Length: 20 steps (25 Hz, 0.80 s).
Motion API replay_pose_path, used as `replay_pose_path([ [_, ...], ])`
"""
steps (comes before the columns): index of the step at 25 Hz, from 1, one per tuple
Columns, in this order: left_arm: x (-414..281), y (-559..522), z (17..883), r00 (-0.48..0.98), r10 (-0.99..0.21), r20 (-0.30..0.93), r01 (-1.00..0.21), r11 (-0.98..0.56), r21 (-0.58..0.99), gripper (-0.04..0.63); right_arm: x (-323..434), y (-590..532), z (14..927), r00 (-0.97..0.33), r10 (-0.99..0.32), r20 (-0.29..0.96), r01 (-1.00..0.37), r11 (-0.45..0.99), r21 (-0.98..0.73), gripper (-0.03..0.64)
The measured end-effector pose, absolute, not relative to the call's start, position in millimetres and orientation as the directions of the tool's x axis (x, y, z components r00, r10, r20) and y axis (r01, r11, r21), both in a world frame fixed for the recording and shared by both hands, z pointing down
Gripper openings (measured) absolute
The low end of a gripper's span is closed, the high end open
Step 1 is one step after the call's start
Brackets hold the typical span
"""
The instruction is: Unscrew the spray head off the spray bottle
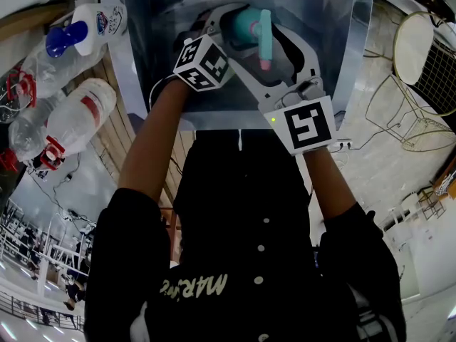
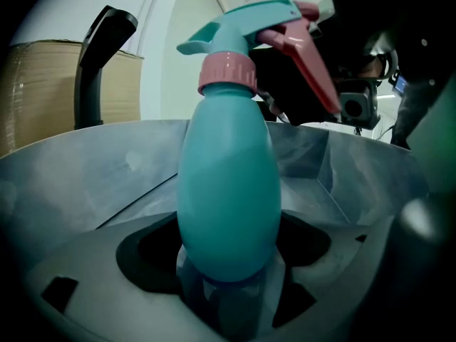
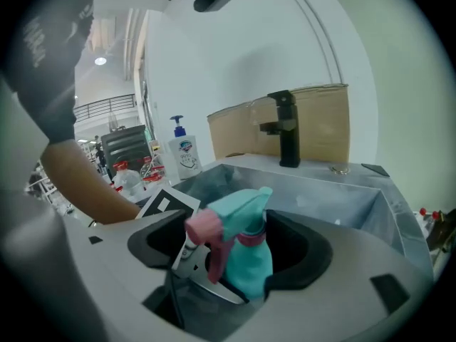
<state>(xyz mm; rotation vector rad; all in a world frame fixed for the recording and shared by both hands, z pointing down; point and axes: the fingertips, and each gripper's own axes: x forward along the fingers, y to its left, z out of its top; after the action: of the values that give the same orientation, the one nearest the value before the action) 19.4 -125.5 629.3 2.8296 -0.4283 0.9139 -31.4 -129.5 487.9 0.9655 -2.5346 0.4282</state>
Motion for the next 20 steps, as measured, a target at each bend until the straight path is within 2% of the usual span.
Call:
replay_pose_path([
  [2, 18.3, -125.6, 631.6, 0.771, -0.23, 0.594, -0.314, -0.949, 0.039, 0.399, -36.2, -128.0, 489.4, -0.704, -0.545, 0.456, -0.657, 0.743, -0.126, 0.38],
  [5, 18.7, -126.4, 632.2, 0.77, -0.231, 0.595, -0.315, -0.948, 0.039, 0.399, -37.0, -133.0, 493.4, -0.705, -0.546, 0.453, -0.652, 0.751, -0.11, 0.38],
  [11, 17.3, -132.0, 626.4, 0.773, -0.245, 0.585, -0.334, -0.941, 0.047, 0.399, -36.5, -147.2, 489.2, -0.75, -0.537, 0.387, -0.598, 0.8, -0.051, 0.266],
  [15, 17.7, -130.3, 628.3, 0.771, -0.236, 0.591, -0.321, -0.946, 0.042, 0.399, -30.4, -150.4, 493.1, -0.794, -0.463, 0.394, -0.495, 0.868, 0.023, 0.187],
  [20, 16.7, -130.0, 628.3, 0.777, -0.232, 0.586, -0.319, -0.946, 0.048, 0.399, -30.6, -141.7, 497.3, -0.862, -0.236, 0.449, -0.229, 0.971, 0.071, 0.173],
])
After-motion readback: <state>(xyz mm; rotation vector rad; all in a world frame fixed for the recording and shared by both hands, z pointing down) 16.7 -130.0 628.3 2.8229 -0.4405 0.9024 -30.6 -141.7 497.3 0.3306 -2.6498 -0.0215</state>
